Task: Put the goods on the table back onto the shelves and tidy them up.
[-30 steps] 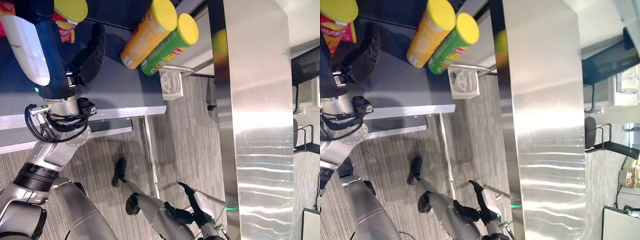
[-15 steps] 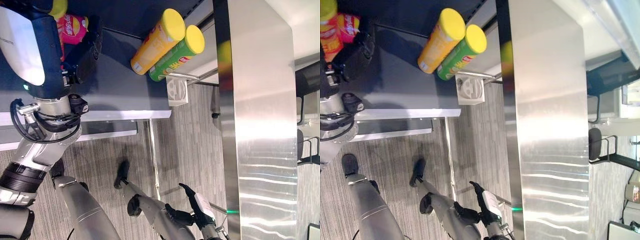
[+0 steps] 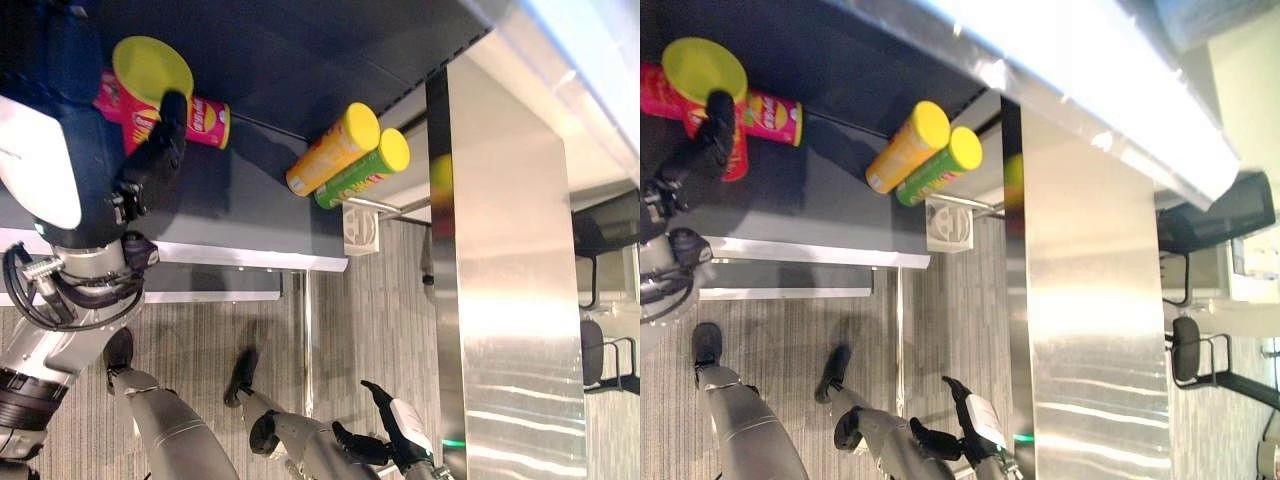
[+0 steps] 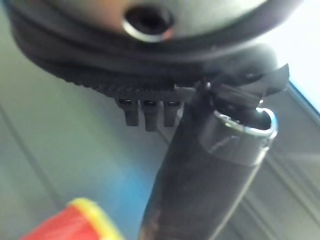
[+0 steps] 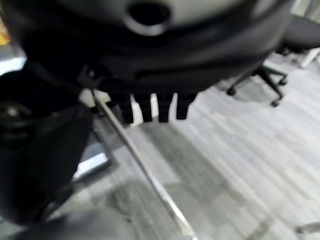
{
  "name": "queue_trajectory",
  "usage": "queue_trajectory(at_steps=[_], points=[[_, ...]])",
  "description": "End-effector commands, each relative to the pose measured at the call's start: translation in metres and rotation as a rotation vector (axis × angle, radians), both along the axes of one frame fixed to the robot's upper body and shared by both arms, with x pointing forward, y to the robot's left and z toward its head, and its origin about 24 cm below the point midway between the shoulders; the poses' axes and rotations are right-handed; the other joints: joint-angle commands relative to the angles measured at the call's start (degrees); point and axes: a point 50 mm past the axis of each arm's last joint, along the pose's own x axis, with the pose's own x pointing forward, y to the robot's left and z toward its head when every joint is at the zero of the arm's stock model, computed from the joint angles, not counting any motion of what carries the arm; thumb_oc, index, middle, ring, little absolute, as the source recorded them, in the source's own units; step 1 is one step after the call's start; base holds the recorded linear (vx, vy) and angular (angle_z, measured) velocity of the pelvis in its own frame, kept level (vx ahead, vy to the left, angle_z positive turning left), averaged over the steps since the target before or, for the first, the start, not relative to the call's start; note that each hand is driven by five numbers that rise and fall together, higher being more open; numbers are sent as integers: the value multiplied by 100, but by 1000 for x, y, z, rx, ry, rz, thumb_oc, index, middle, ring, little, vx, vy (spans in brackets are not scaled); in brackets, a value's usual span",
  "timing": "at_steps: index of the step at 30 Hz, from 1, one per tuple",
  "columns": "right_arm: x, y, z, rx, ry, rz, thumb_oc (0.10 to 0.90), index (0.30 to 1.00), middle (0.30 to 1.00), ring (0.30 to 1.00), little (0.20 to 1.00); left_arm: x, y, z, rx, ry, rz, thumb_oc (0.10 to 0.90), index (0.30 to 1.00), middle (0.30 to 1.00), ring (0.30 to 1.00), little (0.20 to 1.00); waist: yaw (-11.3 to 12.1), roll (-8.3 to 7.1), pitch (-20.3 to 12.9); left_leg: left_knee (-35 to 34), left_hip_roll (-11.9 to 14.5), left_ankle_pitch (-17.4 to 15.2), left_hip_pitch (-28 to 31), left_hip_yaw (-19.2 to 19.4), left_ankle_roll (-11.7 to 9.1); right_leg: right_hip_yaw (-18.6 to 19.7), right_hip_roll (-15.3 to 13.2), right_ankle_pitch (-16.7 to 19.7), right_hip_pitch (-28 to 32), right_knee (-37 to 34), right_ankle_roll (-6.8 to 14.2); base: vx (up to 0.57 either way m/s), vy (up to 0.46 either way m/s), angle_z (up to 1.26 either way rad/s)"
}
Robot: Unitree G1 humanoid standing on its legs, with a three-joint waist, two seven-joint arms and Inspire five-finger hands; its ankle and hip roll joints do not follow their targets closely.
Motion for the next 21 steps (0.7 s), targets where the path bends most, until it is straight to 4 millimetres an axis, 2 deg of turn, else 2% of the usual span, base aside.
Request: queue_trajectory(at_steps=[1, 2, 3, 4, 7, 8, 11, 13, 14, 21], points=[[-15, -13, -4, -57, 21, -86, 800, 900, 900, 900, 900, -5, 1, 1, 26, 3, -21, 800, 900, 900, 900, 900, 189, -426, -504, -606, -638, -380, 813, 866, 627, 288, -742, 968, -183, -222, 376, 98, 36, -4], [-19, -13, -6, -66, 40, -97, 800, 900, 900, 900, 900, -6, 3, -11, 17, 54, -11, 800, 900, 900, 900, 900, 201, -426, -596, -729, -674, -367, 1012, 940, 643, 320, -786, 951, -94, -214, 387, 133, 57, -9], [-24, -12, -10, -78, 78, -101, 800, 900, 900, 900, 900, -8, 12, -36, -16, 159, 37, 800, 900, 900, 900, 900, 181, -424, -778, -866, -771, -345, 1326, 1088, 675, 378, -895, 925, 72, -207, 410, 170, 73, -18], [-27, -13, -12, -86, 96, -106, 800, 900, 900, 900, 900, -8, 12, -45, -8, 208, 45, 800, 900, 900, 900, 900, 159, -379, -875, -966, -811, -345, 1493, 1158, 690, 403, -929, 923, 153, -208, 427, 167, 84, -24], [-33, -15, -15, -101, 125, -122, 800, 900, 900, 900, 900, -11, 15, -71, -26, 321, 77, 800, 900, 900, 900, 900, 107, -142, -1091, -1150, -920, -343, 1810, 1265, 729, 456, -996, 896, 353, -208, 445, 83, 68, -16], [-33, -15, -15, -101, 126, -122, 800, 900, 900, 900, 900, -11, 14, -71, -27, 322, 77, 800, 900, 900, 900, 900, 108, -137, -1092, -1150, -920, -345, 1813, 1267, 729, 458, -995, 896, 356, -208, 446, 48, 52, -8], [-36, -17, -18, -113, 153, -131, 800, 900, 900, 900, 900, -15, 12, -91, -39, 412, 84, 800, 900, 900, 900, 900, 40, 64, -1271, -1231, -1051, -321, 1930, 1297, 769, 497, -1075, 910, 449, -216, 451, 26, 72, 0], [-38, -18, -18, -114, 164, -143, 800, 900, 900, 900, 900, -16, 10, -104, -98, 456, 90, 800, 900, 900, 900, 900, 2, 223, -1359, -1231, -1098, -375, 2020, 1323, 777, 503, -1104, 887, 538, -210, 455, 43, 95, 3], [-37, -21, -19, -120, 171, -161, 800, 900, 900, 900, 900, -17, 4, -117, -161, 493, 77, 800, 900, 900, 900, 900, -35, 342, -1433, -1231, -1179, -361, 2060, 1316, 791, 499, -1163, 889, 599, -211, 450, 20, 98, -11], [-41, -32, -22, -153, 206, -226, 800, 900, 900, 900, 900, -25, -5, -157, -398, 590, 108, 800, 900, 900, 900, 900, -112, 707, -1625, -1231, -1306, -428, 2352, 1339, 811, 467, -1288, 757, 879, -204, 408, 42, 71, 0]])
